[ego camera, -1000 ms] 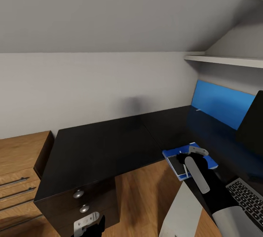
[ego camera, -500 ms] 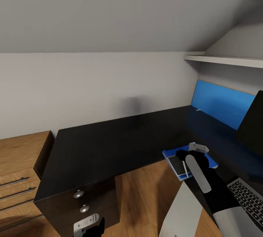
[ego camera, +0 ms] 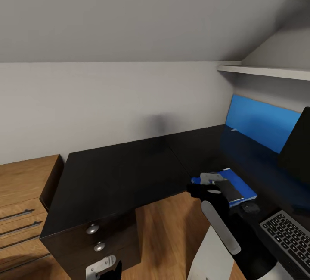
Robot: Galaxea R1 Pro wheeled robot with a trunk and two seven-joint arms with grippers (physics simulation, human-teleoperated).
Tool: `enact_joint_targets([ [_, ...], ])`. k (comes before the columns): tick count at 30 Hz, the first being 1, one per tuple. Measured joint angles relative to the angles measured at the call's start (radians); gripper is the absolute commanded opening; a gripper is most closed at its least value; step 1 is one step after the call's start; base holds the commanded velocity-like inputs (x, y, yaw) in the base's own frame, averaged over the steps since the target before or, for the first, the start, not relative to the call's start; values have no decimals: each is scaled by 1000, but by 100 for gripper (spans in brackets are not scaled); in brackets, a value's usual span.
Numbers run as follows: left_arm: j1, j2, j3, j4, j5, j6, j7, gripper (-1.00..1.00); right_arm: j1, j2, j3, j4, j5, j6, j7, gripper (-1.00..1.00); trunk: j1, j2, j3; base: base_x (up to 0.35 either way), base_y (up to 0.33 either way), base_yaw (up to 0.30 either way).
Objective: In the bedroom, organize the workspace by keeping the computer under the desk, ensuring the monitor is on the desk, placing the keyboard on the desk next to the monitor, placing the mouse on the desk next to the keyboard, moving the folder from the swivel chair onto the desk next to the mouse, stacking the notebook on top of the folder with the pen on top of the notebook, and positioning the swivel chair next to the desk.
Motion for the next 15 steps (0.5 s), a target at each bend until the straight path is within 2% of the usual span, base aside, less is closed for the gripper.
enact_joint_targets([
  [2, 0, 0, 0, 3, -1, 0, 0, 100, 1, 4, 40, -1, 1, -11, 0, 100, 0, 0, 0, 0, 0, 0],
  [3, 0, 0, 0, 5, -1, 0, 0, 100, 1, 7, 71, -2, 1, -18, 0, 100, 0, 0, 0, 0, 0, 0],
  [4, 0, 0, 0, 7, -2, 0, 0, 100, 2, 10, 119, -4, 0, -27, 1, 100, 0, 0, 0, 0, 0, 0],
  [11, 0, 1, 4, 10, -3, -1, 0, 100, 2, 17, 195, -5, 1, -45, 1, 100, 0, 0, 0, 0, 0, 0],
  [15, 0, 2, 9, 20, -3, 0, 1, 100, 2, 57, 262, -1, -3, -60, 4, 100, 0, 0, 0, 0, 0, 0],
])
